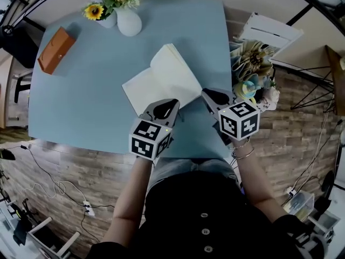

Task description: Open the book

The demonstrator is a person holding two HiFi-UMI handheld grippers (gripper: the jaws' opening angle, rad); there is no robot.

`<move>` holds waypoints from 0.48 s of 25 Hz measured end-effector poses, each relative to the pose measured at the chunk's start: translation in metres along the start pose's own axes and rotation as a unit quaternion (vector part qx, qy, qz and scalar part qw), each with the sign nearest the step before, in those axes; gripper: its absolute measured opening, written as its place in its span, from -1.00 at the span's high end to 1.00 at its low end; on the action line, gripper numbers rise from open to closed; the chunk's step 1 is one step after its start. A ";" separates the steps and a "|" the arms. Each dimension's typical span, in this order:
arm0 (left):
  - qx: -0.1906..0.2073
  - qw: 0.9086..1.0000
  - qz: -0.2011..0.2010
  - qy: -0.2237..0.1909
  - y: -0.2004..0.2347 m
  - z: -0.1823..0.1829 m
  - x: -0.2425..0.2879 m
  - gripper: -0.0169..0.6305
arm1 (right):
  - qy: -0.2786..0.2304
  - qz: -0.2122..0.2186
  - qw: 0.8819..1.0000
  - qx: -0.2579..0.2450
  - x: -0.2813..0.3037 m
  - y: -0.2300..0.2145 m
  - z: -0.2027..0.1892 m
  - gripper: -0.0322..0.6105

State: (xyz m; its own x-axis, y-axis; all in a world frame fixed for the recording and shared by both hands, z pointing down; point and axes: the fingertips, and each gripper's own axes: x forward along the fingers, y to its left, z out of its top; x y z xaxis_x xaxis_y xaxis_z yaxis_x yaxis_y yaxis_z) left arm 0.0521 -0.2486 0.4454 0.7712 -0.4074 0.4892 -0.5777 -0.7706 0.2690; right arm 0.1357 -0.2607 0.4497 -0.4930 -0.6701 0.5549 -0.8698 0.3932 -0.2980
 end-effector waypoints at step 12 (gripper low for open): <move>-0.019 0.999 -0.007 0.026 0.009 -0.005 0.035 0.91 | 0.043 -0.030 0.998 0.027 0.013 -0.044 -0.027 0.84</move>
State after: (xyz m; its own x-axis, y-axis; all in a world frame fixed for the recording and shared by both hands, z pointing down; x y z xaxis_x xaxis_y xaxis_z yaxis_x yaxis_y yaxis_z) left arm 0.0725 -0.2670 0.4692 0.7650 -0.3689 0.5279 -0.5771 -0.7566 0.3076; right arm 0.1681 -0.2697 0.4911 -0.4394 -0.6336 0.6368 -0.8982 0.3180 -0.3035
